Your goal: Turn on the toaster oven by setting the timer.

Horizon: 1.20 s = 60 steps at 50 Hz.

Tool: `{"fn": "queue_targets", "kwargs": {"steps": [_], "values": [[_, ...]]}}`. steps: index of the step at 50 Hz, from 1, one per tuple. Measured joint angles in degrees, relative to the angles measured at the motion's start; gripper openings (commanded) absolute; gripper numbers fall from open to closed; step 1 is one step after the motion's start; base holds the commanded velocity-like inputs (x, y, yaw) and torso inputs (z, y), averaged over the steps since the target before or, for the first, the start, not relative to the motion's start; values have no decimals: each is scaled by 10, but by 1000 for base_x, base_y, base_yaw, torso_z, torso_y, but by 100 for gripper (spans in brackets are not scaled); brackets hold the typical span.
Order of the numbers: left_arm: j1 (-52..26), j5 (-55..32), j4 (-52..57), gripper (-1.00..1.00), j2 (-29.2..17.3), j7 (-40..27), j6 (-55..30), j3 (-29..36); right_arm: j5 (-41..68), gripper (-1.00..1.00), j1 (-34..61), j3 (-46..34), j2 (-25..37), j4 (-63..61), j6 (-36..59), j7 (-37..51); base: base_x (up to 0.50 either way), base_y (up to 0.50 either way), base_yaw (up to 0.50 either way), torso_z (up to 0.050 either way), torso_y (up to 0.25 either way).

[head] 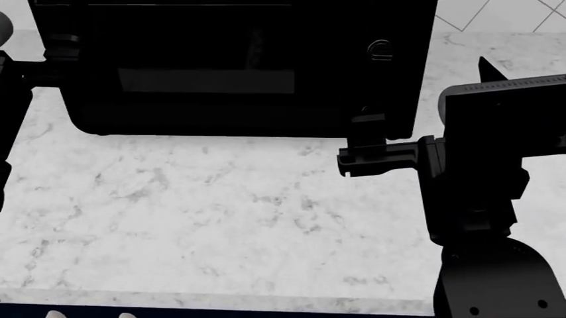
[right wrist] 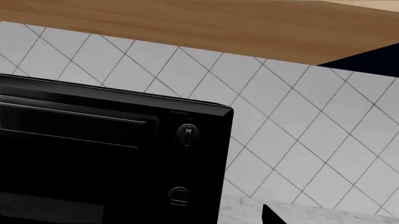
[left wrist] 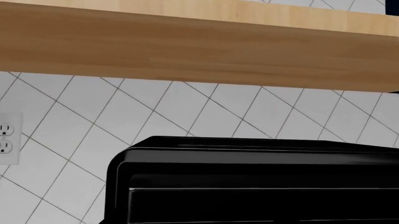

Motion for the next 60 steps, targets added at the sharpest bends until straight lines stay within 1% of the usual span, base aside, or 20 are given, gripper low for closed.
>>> {"fn": "queue_targets", "kwargs": {"steps": [13, 27, 35, 47, 60], "values": [[1, -3, 1, 100, -2, -2, 1, 2, 3, 100, 1, -3, 1, 1, -1, 1, 345, 0, 0, 0, 0], [1, -6, 2, 100, -4, -4, 1, 4, 5, 100, 6, -4, 1, 2, 2, 6, 0, 0, 0, 0, 0], [1, -7, 1, 100, -5, -4, 3, 5, 6, 100, 39, -9, 0, 16, 25, 10, 0, 0, 0, 0, 0], [2, -9, -1, 100, -6, -5, 5, 7, 0, 100, 106, -28, -6, 93, 30, 7, 0, 0, 0, 0, 0], [2, -11, -2, 100, -8, -5, 8, 9, -13, 100, 169, -53, -17, 210, -6, -5, 0, 0, 0, 0, 0]]}}
